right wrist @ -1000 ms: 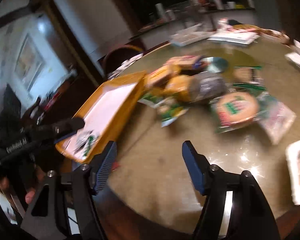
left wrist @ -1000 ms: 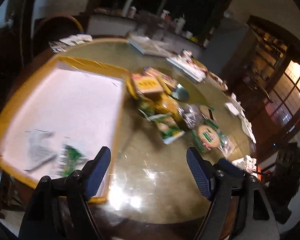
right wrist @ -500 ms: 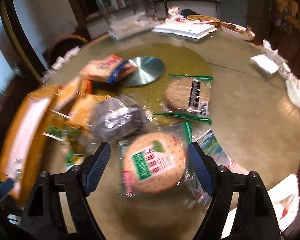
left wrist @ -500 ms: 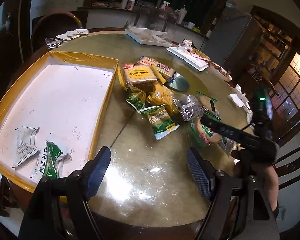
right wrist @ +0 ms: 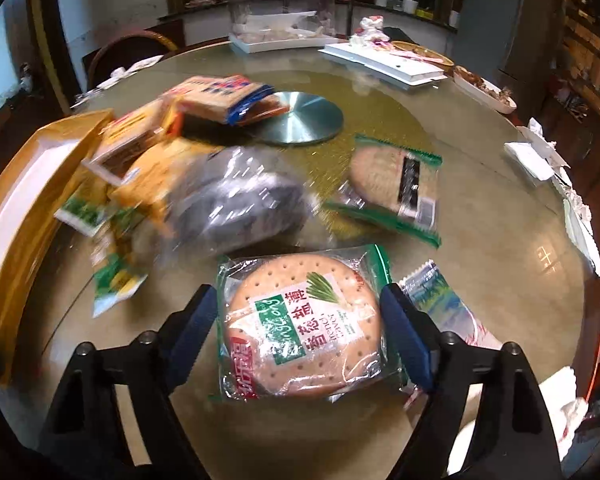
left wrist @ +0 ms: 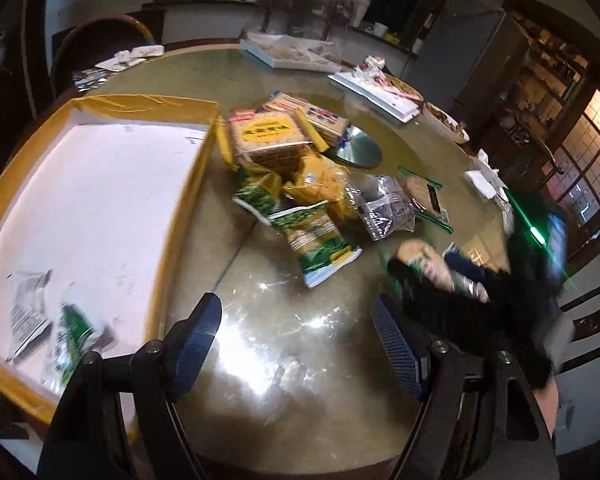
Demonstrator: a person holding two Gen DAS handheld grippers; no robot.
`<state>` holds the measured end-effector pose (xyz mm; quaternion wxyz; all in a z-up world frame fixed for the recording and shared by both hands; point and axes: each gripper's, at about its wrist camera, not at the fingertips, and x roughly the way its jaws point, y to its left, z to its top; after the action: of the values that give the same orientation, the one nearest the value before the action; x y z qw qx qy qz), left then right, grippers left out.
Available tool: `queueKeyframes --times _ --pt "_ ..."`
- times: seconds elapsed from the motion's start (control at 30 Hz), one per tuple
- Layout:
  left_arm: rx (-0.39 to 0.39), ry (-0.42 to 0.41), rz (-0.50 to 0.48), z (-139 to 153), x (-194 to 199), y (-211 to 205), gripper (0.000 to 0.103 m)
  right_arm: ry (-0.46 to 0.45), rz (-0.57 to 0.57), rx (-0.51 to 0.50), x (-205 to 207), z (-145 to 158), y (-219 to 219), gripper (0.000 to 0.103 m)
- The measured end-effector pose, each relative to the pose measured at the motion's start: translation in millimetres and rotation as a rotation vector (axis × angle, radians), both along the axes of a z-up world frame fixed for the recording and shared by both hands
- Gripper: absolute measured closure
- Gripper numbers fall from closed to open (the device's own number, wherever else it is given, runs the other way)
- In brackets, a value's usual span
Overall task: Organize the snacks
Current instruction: 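Grasp the green pea snack bag with the left gripper while the right grasps the round biscuit pack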
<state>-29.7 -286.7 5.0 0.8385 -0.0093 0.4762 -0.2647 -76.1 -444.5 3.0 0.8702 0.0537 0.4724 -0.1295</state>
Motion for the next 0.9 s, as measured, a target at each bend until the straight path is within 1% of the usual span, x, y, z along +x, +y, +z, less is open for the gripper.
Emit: queueKeyframes --times 0.07,0.13,0.2,0.27,0.3,0.33,0.37,0.4,0.43,0.5,0.53,0.57,0.6,0.7,0.8,0.87,0.9 --pt "0.017 0.019 -0.016 -8 14 -14 0.025 -0.027 0.035 0.025 -14 3 11 0.027" --pt "0.051 0.035 -0.007 -17 27 -28 0.025 -0.040 0.047 0.028 -24 2 19 0.029" --pt "0.064 0.078 0.002 -28 43 -42 0.025 -0.075 0.081 0.065 -37 5 26 0.031" --pt "0.071 0.123 0.019 -38 57 -54 0.027 -0.107 0.104 0.109 -48 6 26 0.032" --pt "0.081 0.121 0.027 -40 59 -57 0.029 -0.112 0.104 0.114 -50 6 26 0.031" --pt "0.099 0.092 0.035 -39 59 -60 0.034 -0.117 0.096 0.117 -54 6 24 0.031" --pt "0.114 0.076 0.035 -40 59 -63 0.049 -0.129 0.086 0.131 -58 8 21 0.031" --pt "0.130 0.058 0.046 -40 58 -64 0.057 -0.136 0.084 0.149 -61 9 18 0.030" --pt "0.133 0.056 0.052 -40 55 -62 0.065 -0.142 0.083 0.169 -62 11 16 0.027" --pt "0.124 0.051 0.025 -39 44 -56 0.069 -0.139 0.089 0.197 -62 11 16 0.021" --pt "0.129 0.032 0.024 -37 37 -52 0.070 -0.127 0.091 0.198 -60 9 17 0.020" --pt "0.133 0.013 0.025 -34 29 -47 0.071 -0.106 0.097 0.190 -55 5 21 0.020" --pt "0.113 0.007 0.022 -31 19 -37 0.071 -0.098 0.098 0.173 -52 3 24 0.020" --pt "0.023 0.031 0.050 -22 -1 -2 0.072 -0.067 0.100 0.083 -42 -3 38 0.019" --pt "-0.056 0.037 0.088 -11 -16 33 0.072 -0.013 0.095 -0.024 -32 -10 55 0.015" --pt "-0.086 0.021 0.112 -4 -22 52 0.072 0.015 0.095 -0.082 -27 -14 61 0.014" --pt "-0.094 0.007 0.127 0 -25 59 0.072 0.012 0.096 -0.097 -26 -14 62 0.014"
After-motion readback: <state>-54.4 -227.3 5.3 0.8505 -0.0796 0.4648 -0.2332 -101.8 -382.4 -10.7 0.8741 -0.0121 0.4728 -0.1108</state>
